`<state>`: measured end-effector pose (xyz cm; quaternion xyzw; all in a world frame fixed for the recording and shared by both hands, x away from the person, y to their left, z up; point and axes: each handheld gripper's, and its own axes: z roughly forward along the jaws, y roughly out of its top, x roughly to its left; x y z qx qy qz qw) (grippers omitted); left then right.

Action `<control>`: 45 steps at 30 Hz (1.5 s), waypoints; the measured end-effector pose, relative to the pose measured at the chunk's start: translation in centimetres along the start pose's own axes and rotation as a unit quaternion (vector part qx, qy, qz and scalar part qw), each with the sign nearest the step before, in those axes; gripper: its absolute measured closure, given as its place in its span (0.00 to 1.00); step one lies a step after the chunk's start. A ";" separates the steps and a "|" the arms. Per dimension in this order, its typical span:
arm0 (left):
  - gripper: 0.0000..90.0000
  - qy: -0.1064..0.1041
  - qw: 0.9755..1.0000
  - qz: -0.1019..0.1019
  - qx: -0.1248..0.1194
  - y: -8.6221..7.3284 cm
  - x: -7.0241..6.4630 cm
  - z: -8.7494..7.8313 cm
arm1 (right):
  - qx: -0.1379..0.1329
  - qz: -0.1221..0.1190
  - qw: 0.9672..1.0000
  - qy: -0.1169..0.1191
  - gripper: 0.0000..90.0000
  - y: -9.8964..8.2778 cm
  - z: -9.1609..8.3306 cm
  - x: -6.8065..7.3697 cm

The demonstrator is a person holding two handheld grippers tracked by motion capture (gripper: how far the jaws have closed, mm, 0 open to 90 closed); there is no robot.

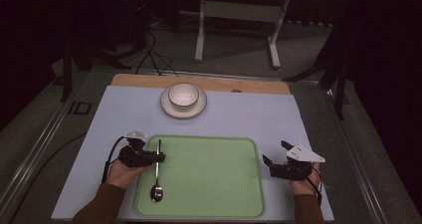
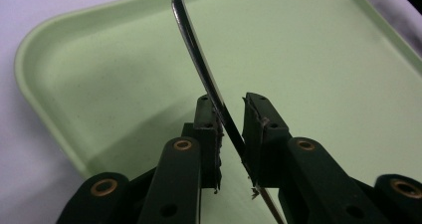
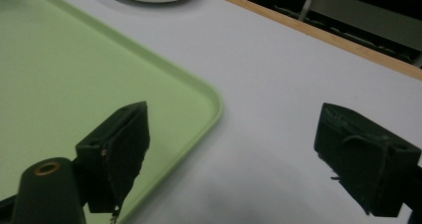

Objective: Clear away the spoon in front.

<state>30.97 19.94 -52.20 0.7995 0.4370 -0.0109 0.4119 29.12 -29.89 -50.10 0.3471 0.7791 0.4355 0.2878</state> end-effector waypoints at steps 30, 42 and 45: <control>0.51 0.156 0.984 0.063 -0.066 0.5 -0.9 -0.3 | 0.000 -0.003 1.000 0.003 0.16 0.1 0.1 0.1; 0.51 0.192 0.970 0.069 -0.129 0.3 -0.7 -1.9 | -0.004 0.001 1.000 0.000 0.16 0.1 -0.1 -0.2; 0.51 0.199 0.967 0.071 -0.141 0.3 -0.6 -2.3 | -0.006 0.003 1.000 -0.002 0.16 0.0 -0.2 -0.3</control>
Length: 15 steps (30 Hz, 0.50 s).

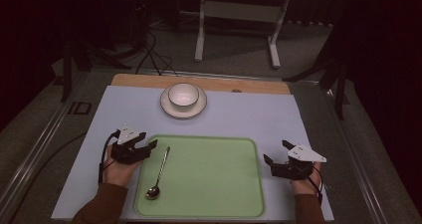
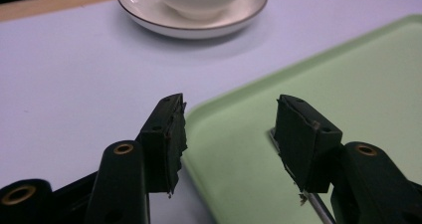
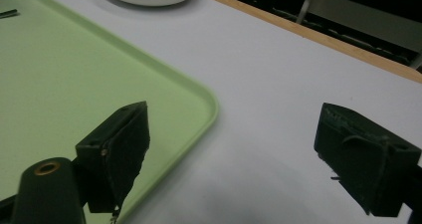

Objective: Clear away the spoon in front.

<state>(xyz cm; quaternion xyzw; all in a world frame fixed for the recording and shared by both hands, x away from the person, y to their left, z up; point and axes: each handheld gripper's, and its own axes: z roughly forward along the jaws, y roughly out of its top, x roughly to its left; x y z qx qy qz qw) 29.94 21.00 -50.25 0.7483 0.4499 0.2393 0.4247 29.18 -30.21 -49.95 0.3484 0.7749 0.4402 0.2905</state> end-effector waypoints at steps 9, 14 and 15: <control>0.51 0.019 0.999 -0.001 -0.026 0.0 0.5 -0.8 | -0.004 0.006 1.000 -0.005 0.16 -0.1 -0.3 -0.4; 0.51 0.032 0.999 -0.001 -0.037 0.0 0.8 -1.2 | -0.007 0.011 1.000 -0.008 0.16 -0.1 -0.5 -0.7; 0.51 0.034 0.999 -0.002 -0.038 0.0 0.9 -1.3 | -0.008 0.011 1.000 -0.008 0.16 -0.1 -0.5 -0.8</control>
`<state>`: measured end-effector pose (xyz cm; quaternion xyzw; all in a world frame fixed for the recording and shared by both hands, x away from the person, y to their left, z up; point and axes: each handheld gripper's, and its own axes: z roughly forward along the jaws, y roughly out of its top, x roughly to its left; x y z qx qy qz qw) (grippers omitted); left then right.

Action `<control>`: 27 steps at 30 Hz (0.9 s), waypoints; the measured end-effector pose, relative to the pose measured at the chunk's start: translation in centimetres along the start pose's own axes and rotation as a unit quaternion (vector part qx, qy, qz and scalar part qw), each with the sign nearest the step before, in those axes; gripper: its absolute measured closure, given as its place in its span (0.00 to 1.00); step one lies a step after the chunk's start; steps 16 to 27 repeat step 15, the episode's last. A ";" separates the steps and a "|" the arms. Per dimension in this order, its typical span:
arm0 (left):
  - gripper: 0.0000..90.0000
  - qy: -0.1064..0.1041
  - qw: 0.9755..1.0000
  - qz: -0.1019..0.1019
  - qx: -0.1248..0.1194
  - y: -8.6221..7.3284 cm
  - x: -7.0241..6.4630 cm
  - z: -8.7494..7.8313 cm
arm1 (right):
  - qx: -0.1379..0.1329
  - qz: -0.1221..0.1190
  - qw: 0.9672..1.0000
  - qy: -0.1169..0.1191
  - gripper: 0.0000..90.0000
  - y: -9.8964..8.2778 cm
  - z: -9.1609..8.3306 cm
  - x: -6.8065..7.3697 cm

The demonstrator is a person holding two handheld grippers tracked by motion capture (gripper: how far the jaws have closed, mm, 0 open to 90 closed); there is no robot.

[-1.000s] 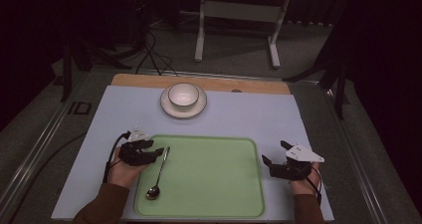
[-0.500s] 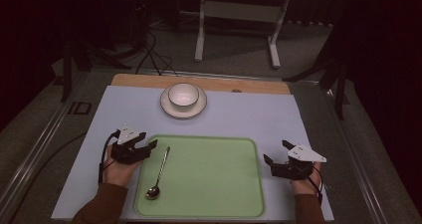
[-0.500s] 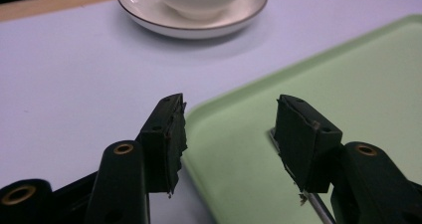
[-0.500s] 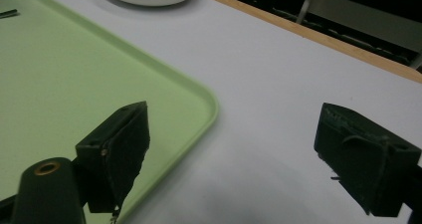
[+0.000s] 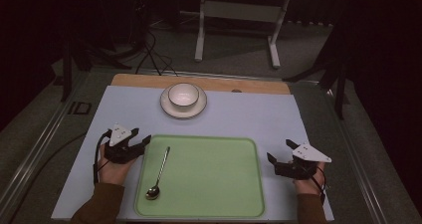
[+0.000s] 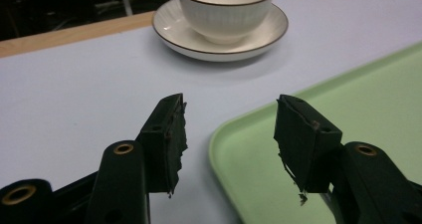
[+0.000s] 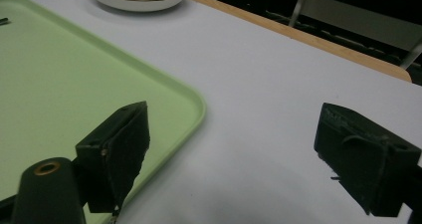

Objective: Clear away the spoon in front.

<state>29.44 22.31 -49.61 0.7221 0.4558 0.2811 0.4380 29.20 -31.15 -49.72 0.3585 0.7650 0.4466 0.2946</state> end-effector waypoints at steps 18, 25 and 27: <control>0.51 0.051 0.997 -0.031 -0.040 -0.4 2.8 -1.8 | 0.001 0.011 1.000 -0.009 0.16 -0.3 -0.2 -0.9; 0.51 0.051 0.997 -0.031 -0.040 -0.4 2.8 -1.8 | 0.001 0.011 1.000 -0.009 0.16 -0.3 -0.2 -0.9; 0.51 0.051 0.997 -0.031 -0.040 -0.4 2.8 -1.8 | 0.001 0.011 1.000 -0.009 0.16 -0.3 -0.2 -0.9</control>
